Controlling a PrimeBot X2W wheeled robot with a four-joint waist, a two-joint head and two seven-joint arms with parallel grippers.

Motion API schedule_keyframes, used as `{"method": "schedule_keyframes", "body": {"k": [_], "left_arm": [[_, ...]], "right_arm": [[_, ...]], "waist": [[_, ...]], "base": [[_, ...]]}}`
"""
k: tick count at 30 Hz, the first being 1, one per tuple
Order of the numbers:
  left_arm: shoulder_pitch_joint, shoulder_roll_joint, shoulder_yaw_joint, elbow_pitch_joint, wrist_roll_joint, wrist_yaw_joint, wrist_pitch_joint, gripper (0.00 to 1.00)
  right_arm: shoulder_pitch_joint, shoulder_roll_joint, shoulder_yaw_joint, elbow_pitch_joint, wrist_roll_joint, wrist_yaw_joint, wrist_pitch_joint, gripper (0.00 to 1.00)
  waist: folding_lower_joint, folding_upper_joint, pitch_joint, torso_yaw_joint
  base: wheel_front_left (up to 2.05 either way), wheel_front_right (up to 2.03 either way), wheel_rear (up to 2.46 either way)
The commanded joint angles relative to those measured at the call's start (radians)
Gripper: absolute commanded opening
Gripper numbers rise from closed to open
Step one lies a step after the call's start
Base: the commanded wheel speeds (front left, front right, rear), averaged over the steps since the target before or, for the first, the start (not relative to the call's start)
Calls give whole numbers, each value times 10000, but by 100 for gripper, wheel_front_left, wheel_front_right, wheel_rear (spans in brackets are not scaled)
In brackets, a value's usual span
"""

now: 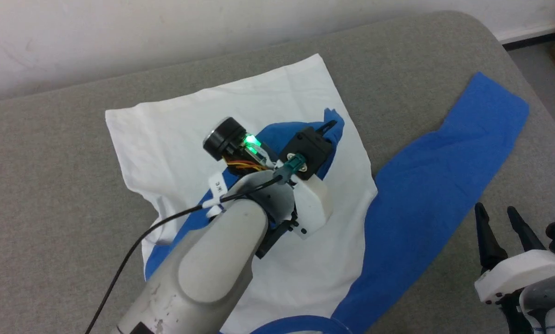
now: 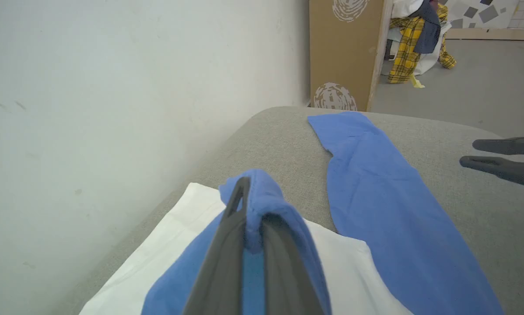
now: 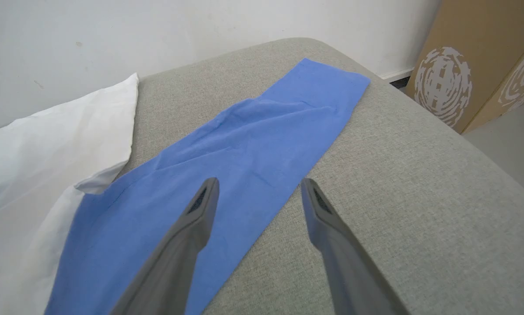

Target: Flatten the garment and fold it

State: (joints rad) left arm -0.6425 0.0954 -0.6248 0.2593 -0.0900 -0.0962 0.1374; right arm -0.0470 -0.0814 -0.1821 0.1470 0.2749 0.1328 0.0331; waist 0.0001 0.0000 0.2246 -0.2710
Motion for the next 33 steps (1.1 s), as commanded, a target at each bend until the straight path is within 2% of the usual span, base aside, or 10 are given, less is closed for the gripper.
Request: {"method": "schedule_keyframes", "body": {"k": [1, 7, 13, 14, 15, 22, 27, 29, 33], "left_arm": [[-265, -101, -131, 358, -70, -44, -136, 0], [-838, -371, -973, 1991, -242, -174, -626, 0], [-1042, -441, -1734, 2834, -596, -220, -1044, 0], [-1066, -444, -1900, 2896, -734, -191, -1148, 61], [-1081, -446, -2053, 2946, -906, -131, -1240, 100], [-1503, -449, -2650, 2830, -1922, 629, -2152, 100], [-1938, -445, -2162, 2767, -2581, 1167, -2692, 100], [-2031, -217, -1738, 2688, -2796, 1309, -2916, 100], [-1869, 872, -847, 2207, -3134, 1626, -3231, 100]], "right_arm": [[-169, 52, 48, 35, 61, -21, -77, 100], [-336, 99, 177, 183, 105, -21, -208, 100], [-480, 126, 238, 374, 105, -21, -282, 100], [-511, 129, 263, 419, 105, -21, -283, 100], [-540, 129, 286, 464, 102, -21, -283, 100], [-539, -161, 153, 579, 49, -21, -231, 100], [-411, -429, -56, 370, -36, -21, -39, 100], [-339, -518, -160, 176, -86, -21, 95, 100], [-139, -719, -367, -220, -153, -21, 374, 100]], "waist": [[-1, 0, 319, -258], [-1, 0, 648, -368], [-1, 0, 767, -347], [-1, 0, 767, -333], [-1, 0, 744, -312], [-1, 0, 174, 276], [-1, 0, -486, 941], [-1, 0, -700, 1227], [-1, 0, -1009, 1811]], "base": [[0, 0, 0], [0, 0, 0], [0, 0, 0], [0, 0, 0], [0, 0, 0], [0, 0, 0], [0, 0, 0], [0, 0, 0], [0, 0, 0]]}}
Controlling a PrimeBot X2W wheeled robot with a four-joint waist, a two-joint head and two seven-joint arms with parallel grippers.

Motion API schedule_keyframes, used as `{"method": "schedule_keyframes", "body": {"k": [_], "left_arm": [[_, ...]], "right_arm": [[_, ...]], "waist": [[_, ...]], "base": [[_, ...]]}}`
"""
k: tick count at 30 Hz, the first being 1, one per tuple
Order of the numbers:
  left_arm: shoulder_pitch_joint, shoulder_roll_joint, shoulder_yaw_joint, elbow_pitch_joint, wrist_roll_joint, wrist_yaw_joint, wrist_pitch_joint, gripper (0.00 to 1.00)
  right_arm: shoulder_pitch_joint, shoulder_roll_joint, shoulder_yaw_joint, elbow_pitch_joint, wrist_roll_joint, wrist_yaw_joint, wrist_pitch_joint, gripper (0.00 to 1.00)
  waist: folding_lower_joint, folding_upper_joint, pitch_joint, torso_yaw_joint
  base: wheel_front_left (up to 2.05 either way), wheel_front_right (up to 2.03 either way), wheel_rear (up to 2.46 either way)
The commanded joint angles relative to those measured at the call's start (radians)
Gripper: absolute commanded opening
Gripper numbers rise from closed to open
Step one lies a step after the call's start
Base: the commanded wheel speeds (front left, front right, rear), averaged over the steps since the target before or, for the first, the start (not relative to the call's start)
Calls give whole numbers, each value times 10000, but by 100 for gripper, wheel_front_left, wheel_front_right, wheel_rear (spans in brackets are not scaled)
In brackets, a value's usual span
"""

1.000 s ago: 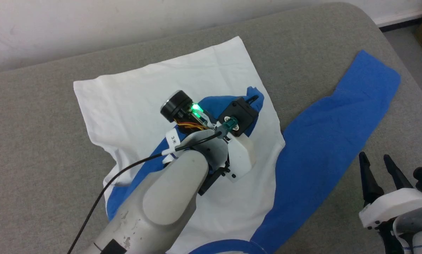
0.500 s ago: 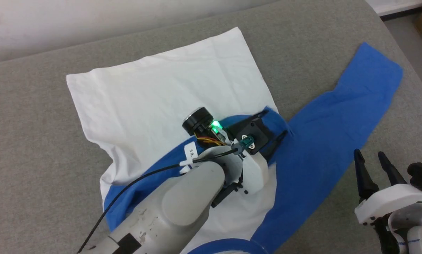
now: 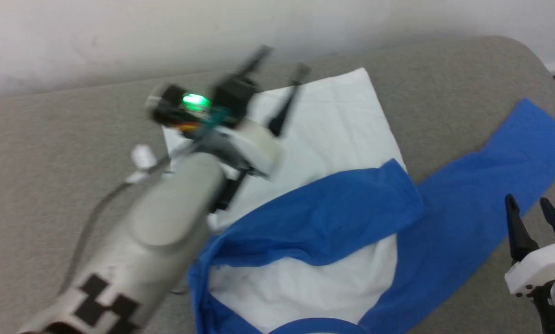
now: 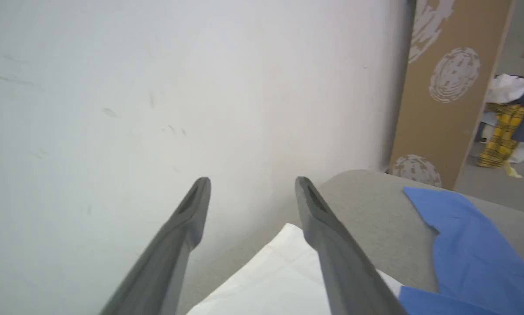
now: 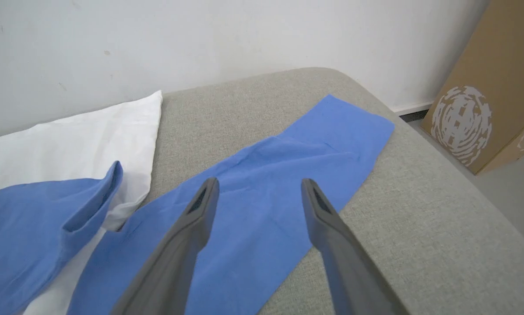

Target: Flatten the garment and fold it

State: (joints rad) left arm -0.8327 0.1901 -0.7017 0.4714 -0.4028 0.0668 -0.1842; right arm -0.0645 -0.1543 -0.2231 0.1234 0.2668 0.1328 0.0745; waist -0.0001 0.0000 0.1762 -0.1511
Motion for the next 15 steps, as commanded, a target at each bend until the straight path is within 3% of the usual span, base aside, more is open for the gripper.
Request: {"method": "schedule_keyframes", "body": {"k": [1, 5, 9, 15], "left_arm": [[172, 270, 160, -99, -88, 106, -73, 100], [1097, 1649, 1068, -1061, -431, 565, -261, 100], [2585, 2660, 1915, -2344, -741, 1330, -453, 100], [5202, 3093, 2905, -4043, -1108, 2371, -719, 100]], "right_arm": [[100, 6, -10, -114, -91, -21, 42, 100], [345, -86, -175, -528, -81, -21, 348, 100], [496, -232, -238, -810, -60, -21, 611, 100], [373, -822, -446, -831, -43, -21, 1126, 100]], "waist": [[1, 0, -588, 748], [1, 0, -709, 1222], [1, 0, -679, 1560], [1, 0, -385, 1952]], "base": [[0, 0, 0], [0, 0, 0], [0, 0, 0], [0, 0, 0]]}}
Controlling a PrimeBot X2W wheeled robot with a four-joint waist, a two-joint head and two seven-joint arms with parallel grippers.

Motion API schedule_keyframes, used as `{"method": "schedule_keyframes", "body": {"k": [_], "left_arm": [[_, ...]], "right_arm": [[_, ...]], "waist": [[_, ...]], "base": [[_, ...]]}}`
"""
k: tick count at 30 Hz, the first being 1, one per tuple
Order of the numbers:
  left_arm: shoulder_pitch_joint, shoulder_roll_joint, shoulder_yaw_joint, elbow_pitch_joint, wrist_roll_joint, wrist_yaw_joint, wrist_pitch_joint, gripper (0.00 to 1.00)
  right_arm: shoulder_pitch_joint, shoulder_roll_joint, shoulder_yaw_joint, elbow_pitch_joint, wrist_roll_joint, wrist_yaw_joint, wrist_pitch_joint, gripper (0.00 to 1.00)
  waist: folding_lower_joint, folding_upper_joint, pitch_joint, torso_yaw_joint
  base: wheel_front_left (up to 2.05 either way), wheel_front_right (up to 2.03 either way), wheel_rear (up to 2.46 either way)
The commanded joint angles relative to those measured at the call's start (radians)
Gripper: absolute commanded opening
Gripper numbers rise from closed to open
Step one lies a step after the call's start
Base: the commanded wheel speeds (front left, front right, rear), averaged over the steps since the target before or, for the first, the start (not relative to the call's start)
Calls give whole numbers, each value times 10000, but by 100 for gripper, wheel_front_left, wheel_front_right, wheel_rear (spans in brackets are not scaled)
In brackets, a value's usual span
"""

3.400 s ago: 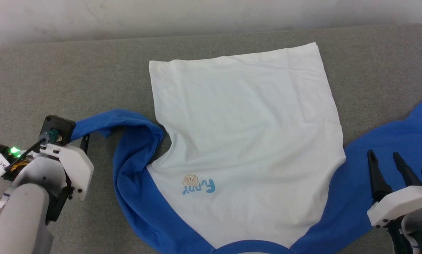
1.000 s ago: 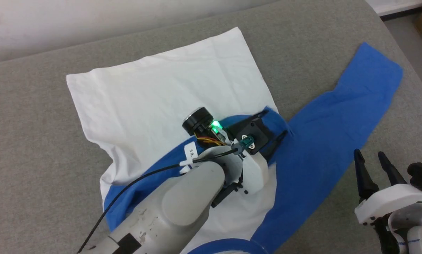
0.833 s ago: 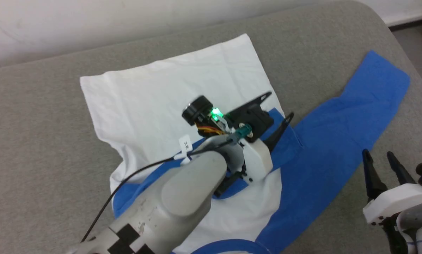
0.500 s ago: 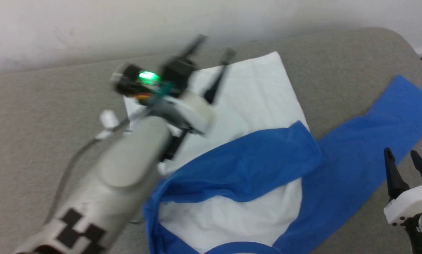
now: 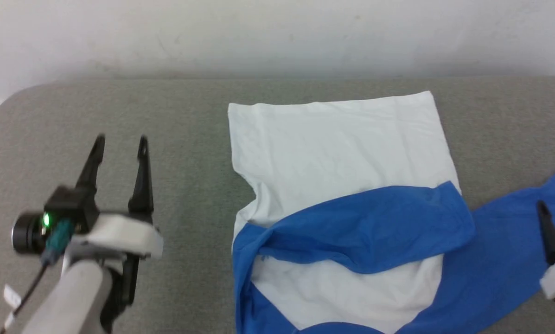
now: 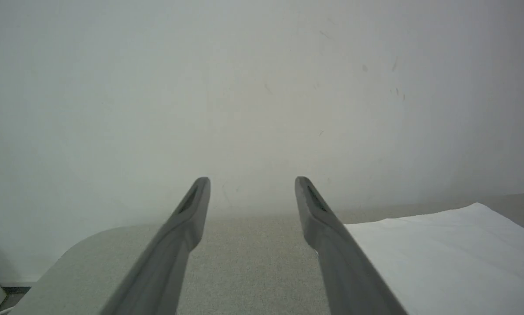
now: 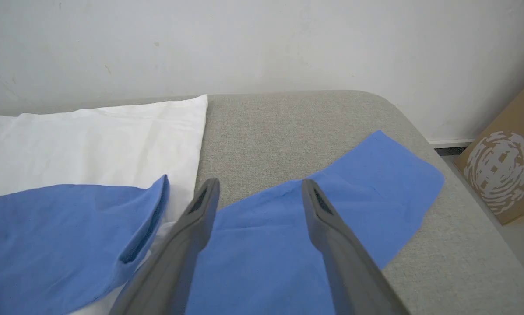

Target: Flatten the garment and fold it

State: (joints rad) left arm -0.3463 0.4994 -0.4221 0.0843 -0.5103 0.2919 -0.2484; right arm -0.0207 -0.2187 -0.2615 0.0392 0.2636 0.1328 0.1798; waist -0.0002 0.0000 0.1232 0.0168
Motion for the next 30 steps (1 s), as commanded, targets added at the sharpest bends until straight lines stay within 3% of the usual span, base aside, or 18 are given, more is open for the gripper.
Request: {"method": "schedule_keyframes", "body": {"k": [1, 7, 10, 15, 22, 30], "left_arm": [[701, -14, 226, -381, 16, 232, -100, 100], [2085, -743, 851, -1522, 554, 438, -129, 100], [2339, -1102, 1029, -1604, 789, 155, -131, 100], [2329, -1662, 1325, -1549, 1205, -363, -132, 100], [2188, -2290, 1655, -1274, 1620, -945, -132, 100], [2323, -2659, 2045, -1087, 2040, -1330, -133, 100]], "right_arm": [[-156, -344, -151, 87, -24, -21, 196, 100], [-1094, -1454, -919, 1209, 104, -21, 1244, 100], [-1594, -1994, -1129, 1989, 28, -21, 1738, 100], [-2511, -2357, -1734, 3498, -398, -21, 2497, 100], [-3393, -2242, -3209, 5533, -1645, -21, 2940, 100], [-3659, -1752, -3683, 6477, -2174, -21, 2724, 100]], "waist": [[2, 0, 234, 338], [2, 0, 810, 813], [2, 0, 1077, 1070], [2, 0, 1461, 1405], [2, 0, 1721, 1781], [2, 0, 1772, 1649]], "base": [[0, 0, 0], [0, 0, 0], [0, 0, 0], [0, 0, 0], [0, 0, 0], [0, 0, 0]]}}
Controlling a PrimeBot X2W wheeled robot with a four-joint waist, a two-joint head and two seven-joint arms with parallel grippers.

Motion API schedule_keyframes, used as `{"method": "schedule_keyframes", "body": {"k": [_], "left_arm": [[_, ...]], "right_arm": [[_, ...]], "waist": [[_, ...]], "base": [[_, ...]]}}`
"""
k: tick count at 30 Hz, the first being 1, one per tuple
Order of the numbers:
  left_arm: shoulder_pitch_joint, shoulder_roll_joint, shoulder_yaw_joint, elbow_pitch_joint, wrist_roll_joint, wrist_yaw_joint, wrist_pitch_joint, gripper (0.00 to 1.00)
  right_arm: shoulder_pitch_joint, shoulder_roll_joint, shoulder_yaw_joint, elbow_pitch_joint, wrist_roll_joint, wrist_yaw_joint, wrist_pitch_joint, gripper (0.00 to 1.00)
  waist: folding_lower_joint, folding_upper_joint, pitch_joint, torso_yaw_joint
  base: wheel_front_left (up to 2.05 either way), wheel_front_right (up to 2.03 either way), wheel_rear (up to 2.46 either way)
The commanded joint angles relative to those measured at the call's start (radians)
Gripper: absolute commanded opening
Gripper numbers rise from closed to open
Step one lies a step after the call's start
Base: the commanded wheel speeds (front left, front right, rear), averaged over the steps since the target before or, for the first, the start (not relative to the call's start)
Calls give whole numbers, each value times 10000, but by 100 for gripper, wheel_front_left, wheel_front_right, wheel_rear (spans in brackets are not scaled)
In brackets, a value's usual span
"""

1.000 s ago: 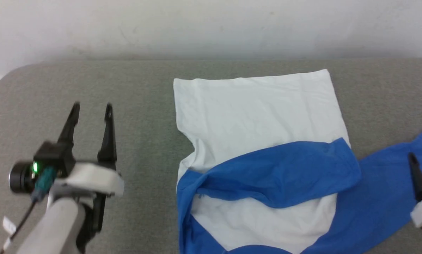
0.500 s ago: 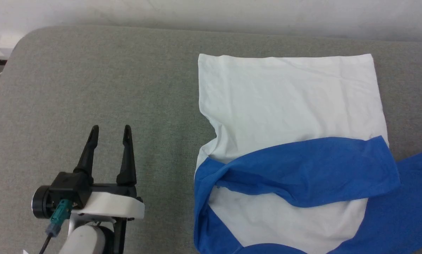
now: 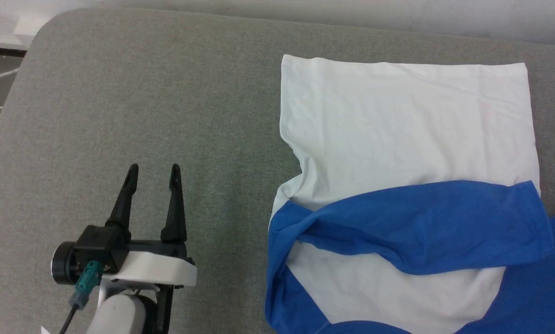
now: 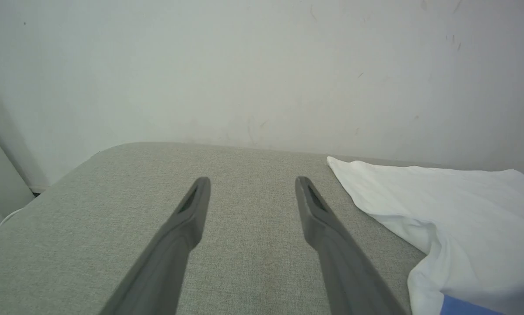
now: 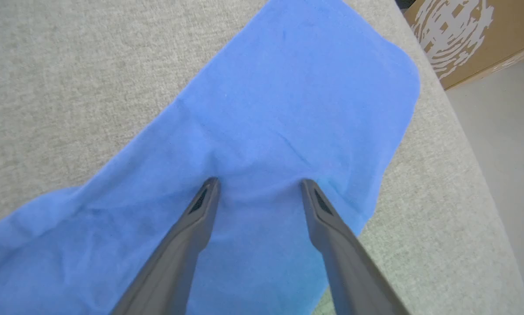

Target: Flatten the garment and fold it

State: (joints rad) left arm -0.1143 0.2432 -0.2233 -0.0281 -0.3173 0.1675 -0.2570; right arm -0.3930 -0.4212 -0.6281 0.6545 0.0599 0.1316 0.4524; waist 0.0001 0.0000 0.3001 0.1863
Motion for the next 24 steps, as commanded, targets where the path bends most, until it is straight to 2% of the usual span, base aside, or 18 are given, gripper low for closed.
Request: {"method": "schedule_keyframes", "body": {"k": [1, 6, 7, 8, 9, 10, 16, 24], "left_arm": [[-7, -142, 78, 44, 156, -128, -47, 100], [-6, -299, 209, 101, 342, -318, -47, 100], [-4, -325, 235, 116, 373, -352, -47, 100], [-5, -350, 264, 125, 401, -384, -47, 100], [-6, -374, 295, 128, 427, -415, -47, 100], [-9, -398, 329, 123, 453, -444, -47, 100], [-15, -499, 474, 121, 586, -591, -47, 100], [191, -686, 694, 331, 717, -779, -47, 100]], "right_arm": [[25, 276, -129, 374, -200, -9, -153, 100], [-187, 428, -278, 826, -205, -9, -391, 100], [-197, 454, -240, 943, -113, -9, -327, 94], [-200, 481, -169, 1049, -7, -9, -249, 40], [-199, 491, -47, 1117, 108, -9, -208, 13], [-195, 473, 55, 1149, 226, -9, -234, 0], [-163, 302, 513, 1242, 957, -9, -584, 0], [-128, 10, 1650, 350, 2052, -9, -2362, 0]], "waist": [[-1, 0, 10, -68], [-1, 0, -17, -191], [-1, 0, -19, -201], [-1, 0, -16, -210], [-1, 0, -5, -217], [-1, 0, 13, -225], [-1, 0, 87, -240], [-1, 0, -563, -271]], "base": [[0, 0, 0], [0, 0, 0], [0, 0, 0], [0, 0, 0], [0, 0, 0], [0, 0, 0], [0, 0, 0], [0, 0, 0]]}}
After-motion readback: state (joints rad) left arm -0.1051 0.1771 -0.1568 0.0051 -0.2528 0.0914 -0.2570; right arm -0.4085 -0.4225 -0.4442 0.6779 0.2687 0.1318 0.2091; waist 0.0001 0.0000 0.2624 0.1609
